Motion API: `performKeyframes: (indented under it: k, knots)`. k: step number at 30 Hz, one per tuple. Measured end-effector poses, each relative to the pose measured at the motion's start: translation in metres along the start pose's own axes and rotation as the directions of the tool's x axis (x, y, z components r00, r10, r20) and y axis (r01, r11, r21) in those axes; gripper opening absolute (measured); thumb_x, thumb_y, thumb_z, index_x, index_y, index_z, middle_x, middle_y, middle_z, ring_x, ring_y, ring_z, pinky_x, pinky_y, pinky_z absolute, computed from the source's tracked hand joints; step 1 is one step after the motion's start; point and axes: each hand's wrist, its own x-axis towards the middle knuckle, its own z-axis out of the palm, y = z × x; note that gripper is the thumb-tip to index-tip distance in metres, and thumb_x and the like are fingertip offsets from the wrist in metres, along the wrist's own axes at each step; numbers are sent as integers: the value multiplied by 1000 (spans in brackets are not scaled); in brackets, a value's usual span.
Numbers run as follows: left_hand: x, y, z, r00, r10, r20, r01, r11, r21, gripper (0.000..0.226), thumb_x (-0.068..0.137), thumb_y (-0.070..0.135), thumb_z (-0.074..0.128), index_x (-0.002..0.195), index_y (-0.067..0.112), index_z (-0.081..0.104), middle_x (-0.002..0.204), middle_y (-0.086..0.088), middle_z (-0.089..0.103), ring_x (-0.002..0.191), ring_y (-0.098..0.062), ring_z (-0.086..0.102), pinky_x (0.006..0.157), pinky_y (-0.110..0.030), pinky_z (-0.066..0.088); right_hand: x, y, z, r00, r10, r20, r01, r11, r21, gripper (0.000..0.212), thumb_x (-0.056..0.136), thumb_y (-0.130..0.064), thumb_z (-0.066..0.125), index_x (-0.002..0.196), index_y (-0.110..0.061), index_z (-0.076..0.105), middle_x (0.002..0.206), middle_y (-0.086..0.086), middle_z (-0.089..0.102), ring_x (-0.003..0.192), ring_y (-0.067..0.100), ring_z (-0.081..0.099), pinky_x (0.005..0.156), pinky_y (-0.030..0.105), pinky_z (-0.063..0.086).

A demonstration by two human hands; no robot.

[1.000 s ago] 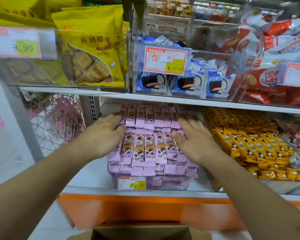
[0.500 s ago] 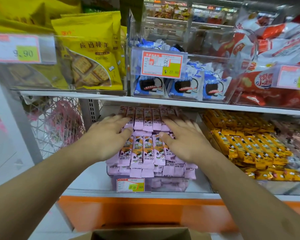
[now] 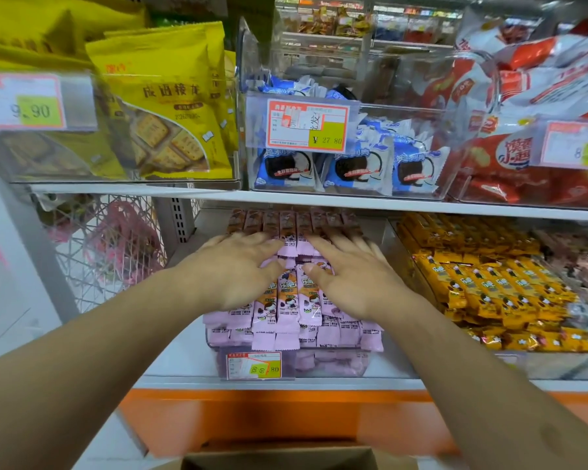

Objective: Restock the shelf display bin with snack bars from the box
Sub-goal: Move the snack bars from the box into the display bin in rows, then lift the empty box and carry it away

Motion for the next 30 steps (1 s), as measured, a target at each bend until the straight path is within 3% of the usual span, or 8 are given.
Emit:
performKeyframes:
  k: [9,14,18,21,23,25,28,30]
  knots:
    - [-26,-7,10,988,25,-154,-40,995,-93,62,105,60,26,163,42,17,172,14,12,160,-11,6,130,-40,6,-17,7,-15,998,62,-19,-61,998,29,66,104,-63,31,164,-44,10,174,-13,8,160,17,0,130,45,3]
    - [-78,-12,16,938,20,-347,-104,969,-225,66,101,67,31,161,40,28,169,21,20,157,-2,13,129,-42,18,-53,23,-22,995,97,-33,-96,994,43,74,103,-70,27,166,-37,9,175,-7,9,161,18,1,131,48,9]
    - [-136,-8,26,906,-12,-423,-121,950,-286,62,100,65,33,159,42,33,161,30,26,149,8,19,123,-19,13,-94,24,-32,991,118,-63,-109,986,124,73,104,-64,36,166,-30,18,175,-3,12,161,21,3,131,47,12]
    - [-177,-8,41,893,-97,-439,-68,936,-345,54,104,52,45,156,36,41,152,30,32,139,13,23,113,-3,5,-130,12,-36,984,104,-144,-78,981,177,62,102,-57,43,152,-20,43,156,6,42,149,28,32,122,42,30]
    - [-200,-10,58,896,-181,-406,13,924,-382,52,104,44,49,153,31,45,154,21,40,143,1,32,116,-13,16,-159,3,-30,981,102,-164,-72,981,178,51,102,-49,48,141,-15,51,140,6,52,134,27,46,112,42,42]
    - [-216,-14,83,914,-274,-300,125,892,-434,53,103,43,53,152,27,46,155,10,45,144,-13,40,119,-27,28,-189,-2,-14,987,115,-111,-96,981,166,48,103,-46,50,141,-17,53,140,5,54,131,27,51,107,43,47]
    - [-229,-22,133,922,-385,-47,317,819,-478,61,100,50,55,153,22,45,157,-2,46,142,-23,45,118,-37,32,-219,-2,22,970,204,132,-218,971,100,50,104,-45,52,148,-22,48,148,4,53,137,25,50,108,38,43]
    - [-231,-27,167,883,-452,131,459,768,-446,66,101,54,53,157,21,39,162,-5,41,146,-26,42,119,-39,32,-229,3,46,913,277,299,-312,947,77,49,105,-45,50,148,-23,48,145,4,56,130,25,54,107,38,44]
